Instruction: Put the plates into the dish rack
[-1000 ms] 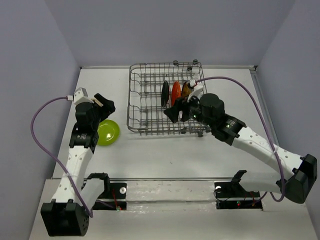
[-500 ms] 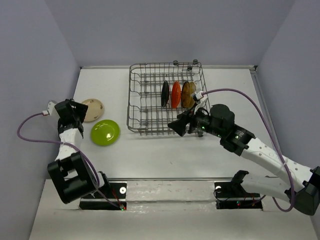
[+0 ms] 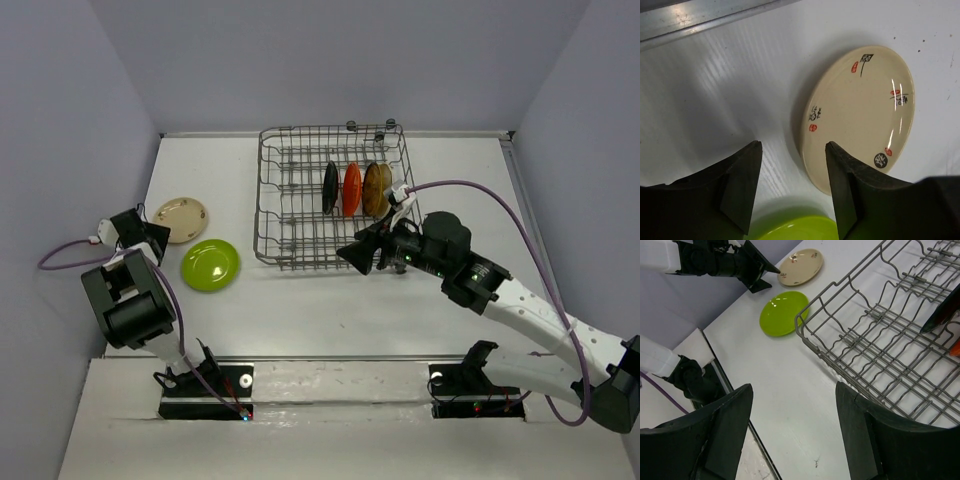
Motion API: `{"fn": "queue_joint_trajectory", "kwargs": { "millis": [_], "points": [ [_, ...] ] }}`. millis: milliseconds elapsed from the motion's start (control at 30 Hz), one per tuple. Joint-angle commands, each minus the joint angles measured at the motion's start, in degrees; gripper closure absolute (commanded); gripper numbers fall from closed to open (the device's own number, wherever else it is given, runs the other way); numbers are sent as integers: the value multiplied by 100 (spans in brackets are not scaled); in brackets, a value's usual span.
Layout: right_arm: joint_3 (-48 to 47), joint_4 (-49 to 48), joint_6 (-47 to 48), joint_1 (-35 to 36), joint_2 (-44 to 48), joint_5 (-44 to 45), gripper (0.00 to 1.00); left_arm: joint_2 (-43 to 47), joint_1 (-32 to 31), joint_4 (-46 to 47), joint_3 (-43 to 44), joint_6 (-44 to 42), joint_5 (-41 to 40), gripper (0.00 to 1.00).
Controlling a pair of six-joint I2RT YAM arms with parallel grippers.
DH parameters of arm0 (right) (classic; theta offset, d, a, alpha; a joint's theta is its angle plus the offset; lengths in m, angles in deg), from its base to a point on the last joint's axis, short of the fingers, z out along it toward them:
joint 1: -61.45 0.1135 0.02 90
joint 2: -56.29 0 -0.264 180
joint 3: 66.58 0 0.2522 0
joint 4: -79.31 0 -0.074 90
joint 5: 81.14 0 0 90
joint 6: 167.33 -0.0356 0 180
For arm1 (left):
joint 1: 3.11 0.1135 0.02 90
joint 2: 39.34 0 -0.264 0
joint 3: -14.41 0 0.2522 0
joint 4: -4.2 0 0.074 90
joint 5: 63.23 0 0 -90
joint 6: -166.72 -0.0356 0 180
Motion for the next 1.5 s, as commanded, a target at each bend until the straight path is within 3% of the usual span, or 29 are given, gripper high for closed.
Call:
{"fn": "queue_joint_trajectory", "kwargs": {
  "millis": [0,300,433,600,767,900,967,1067,1133,1300,1400,1467],
  "points": [
    [6,-319,24,15,35,-27,28,-380,49,387,409,-56,-21,36],
    [-29,-319,16,15,-35,25,28,-916,49,695,515,-30,260,53],
    [-47,-311,-19,15,-35,52,28,-995,49,739,550,-56,295,67],
    [-20,-310,-28,15,35,70,29,-1040,49,783,577,-152,409,94],
    [-73,-319,-20,15,17,-88,31,-567,49,695,612,-276,550,94],
    [-169,-328,-11,15,-35,-299,58,259,23,791,463,-390,655,94],
    [-318,-337,-11,15,-70,-484,67,857,-30,888,375,-425,735,94],
    [-573,-337,-63,15,-202,-660,70,1701,-161,897,313,-452,884,94],
    [-749,-337,-133,15,-368,-730,67,2140,-337,941,208,-260,1006,94],
    [-1451,-171,235,15,-782,-1213,32,3503,-1057,1178,-117,-161,1568,94],
    [-2014,-100,656,-99,-1080,-1878,22,4039,-1260,1335,-432,-40,2560,94],
    [-2418,-100,797,-380,-1222,-2284,21,4242,-1313,1888,-715,181,3719,94]
  ]
}}
